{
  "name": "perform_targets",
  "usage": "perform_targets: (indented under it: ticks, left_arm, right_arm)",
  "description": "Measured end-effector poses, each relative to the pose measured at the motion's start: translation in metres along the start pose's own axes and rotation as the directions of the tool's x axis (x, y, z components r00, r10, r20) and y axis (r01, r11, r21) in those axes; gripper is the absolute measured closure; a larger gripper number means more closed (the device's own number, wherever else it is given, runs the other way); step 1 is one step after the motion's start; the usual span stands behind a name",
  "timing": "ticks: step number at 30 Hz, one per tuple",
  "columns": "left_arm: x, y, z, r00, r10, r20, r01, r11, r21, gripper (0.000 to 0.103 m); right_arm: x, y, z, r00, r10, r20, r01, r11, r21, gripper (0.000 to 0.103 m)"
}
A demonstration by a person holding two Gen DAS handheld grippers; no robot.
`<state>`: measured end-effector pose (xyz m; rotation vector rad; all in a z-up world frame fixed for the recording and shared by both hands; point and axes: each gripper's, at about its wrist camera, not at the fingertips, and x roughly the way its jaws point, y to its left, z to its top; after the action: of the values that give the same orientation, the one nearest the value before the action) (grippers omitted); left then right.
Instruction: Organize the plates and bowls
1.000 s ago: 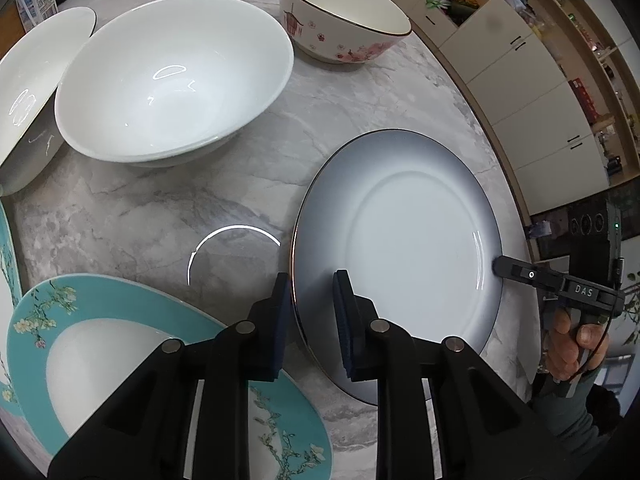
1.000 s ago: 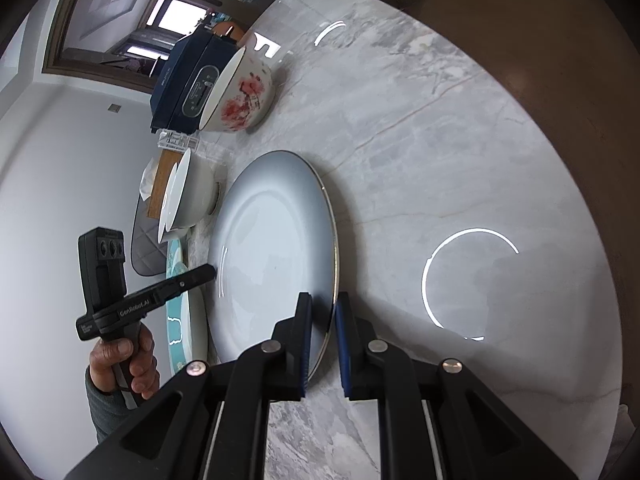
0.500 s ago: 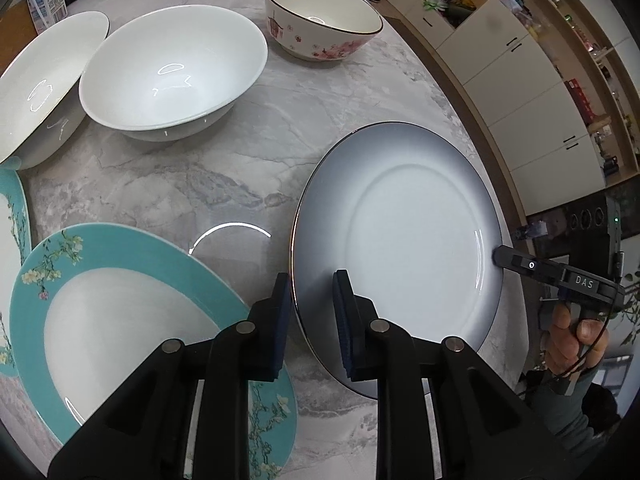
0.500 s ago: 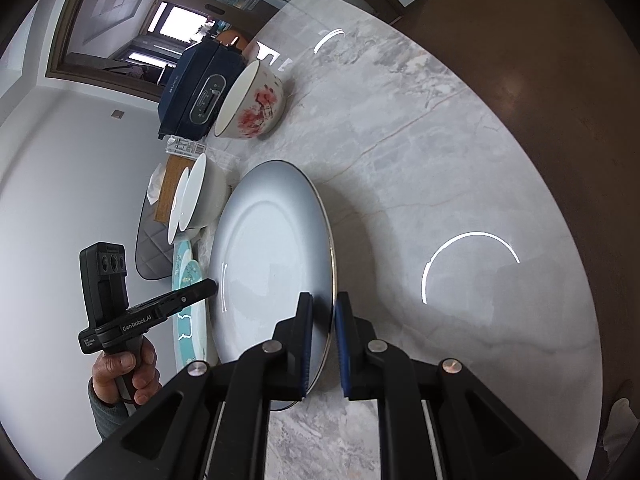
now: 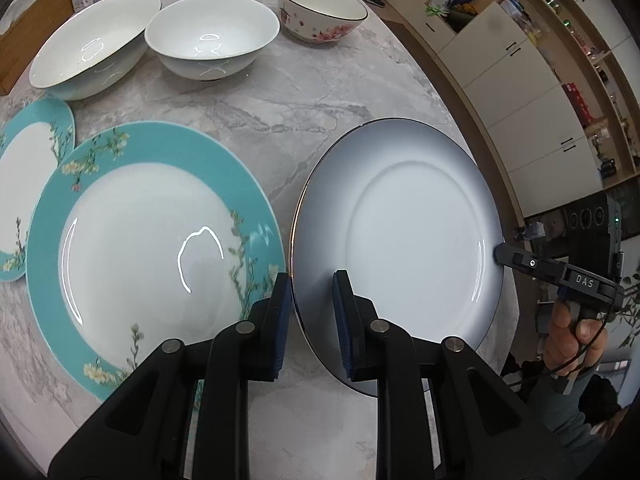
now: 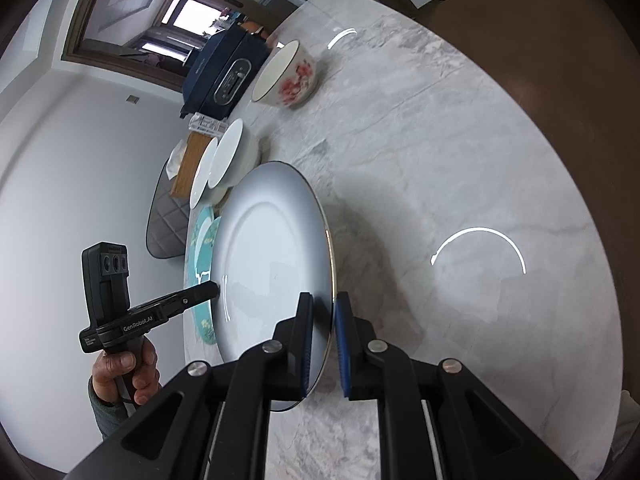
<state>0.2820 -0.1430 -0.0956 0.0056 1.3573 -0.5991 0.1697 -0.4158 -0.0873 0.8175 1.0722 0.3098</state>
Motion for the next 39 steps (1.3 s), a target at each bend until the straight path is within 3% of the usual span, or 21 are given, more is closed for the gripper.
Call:
perform_targets:
  ticks: [10, 25, 39]
  left_arm:
    - [-0.019, 0.016, -0.077, 1.000, 0.019, 0.001, -0.019, 0.999, -0.042, 0.084]
    - [-0.033, 0.082, -0.190, 1.000, 0.026, 0.007, -0.024, 0.981, -0.193, 0.084]
    - [-0.041, 0.119, -0.244, 1.000, 0.027, 0.014, -0.022, 0.962, -0.271, 0.084]
  right_arm:
    - [0.010, 0.017, -0.051, 0.999, 0.013, -0.048, -0.014, 1.000, -0.019, 0.090]
    - [0.062, 0.052, -0.109, 0.983, 0.032, -0.183, -0.046, 0.996, -0.072, 0.090]
    - [0.099, 0.078, -0.141, 0.964, 0.017, -0.265, -0.048, 0.993, -0.112, 0.090]
